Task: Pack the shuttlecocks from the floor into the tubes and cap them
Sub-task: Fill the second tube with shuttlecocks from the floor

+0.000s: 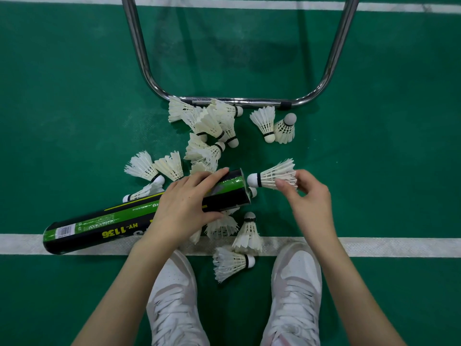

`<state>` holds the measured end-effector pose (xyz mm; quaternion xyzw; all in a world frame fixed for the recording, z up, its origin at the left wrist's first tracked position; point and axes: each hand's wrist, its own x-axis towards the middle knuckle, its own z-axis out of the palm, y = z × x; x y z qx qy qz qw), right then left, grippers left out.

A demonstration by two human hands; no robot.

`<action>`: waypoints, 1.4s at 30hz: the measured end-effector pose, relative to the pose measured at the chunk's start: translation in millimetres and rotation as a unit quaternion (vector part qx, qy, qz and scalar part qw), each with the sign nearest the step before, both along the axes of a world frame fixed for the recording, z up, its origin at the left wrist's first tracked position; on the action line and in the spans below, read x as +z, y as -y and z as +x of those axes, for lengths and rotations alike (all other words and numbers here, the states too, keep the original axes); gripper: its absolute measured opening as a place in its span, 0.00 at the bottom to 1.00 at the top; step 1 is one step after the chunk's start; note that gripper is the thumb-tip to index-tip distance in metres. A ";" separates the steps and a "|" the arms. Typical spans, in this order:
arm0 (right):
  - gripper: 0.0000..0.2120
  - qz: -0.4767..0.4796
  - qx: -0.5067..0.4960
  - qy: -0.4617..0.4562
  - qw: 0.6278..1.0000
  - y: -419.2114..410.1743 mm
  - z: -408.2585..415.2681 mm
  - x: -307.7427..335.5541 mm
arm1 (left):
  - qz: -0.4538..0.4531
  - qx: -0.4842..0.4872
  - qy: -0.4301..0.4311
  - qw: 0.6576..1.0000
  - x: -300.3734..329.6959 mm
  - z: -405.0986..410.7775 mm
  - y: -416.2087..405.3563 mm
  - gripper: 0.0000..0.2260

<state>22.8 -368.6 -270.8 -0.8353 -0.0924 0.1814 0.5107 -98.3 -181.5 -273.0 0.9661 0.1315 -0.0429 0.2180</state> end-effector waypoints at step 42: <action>0.08 0.101 0.102 -0.117 0.983 -18.5 -37.3 -7.4 | 0.020 0.011 -0.004 1.000 -9.1 -9.0 -5.8 0.40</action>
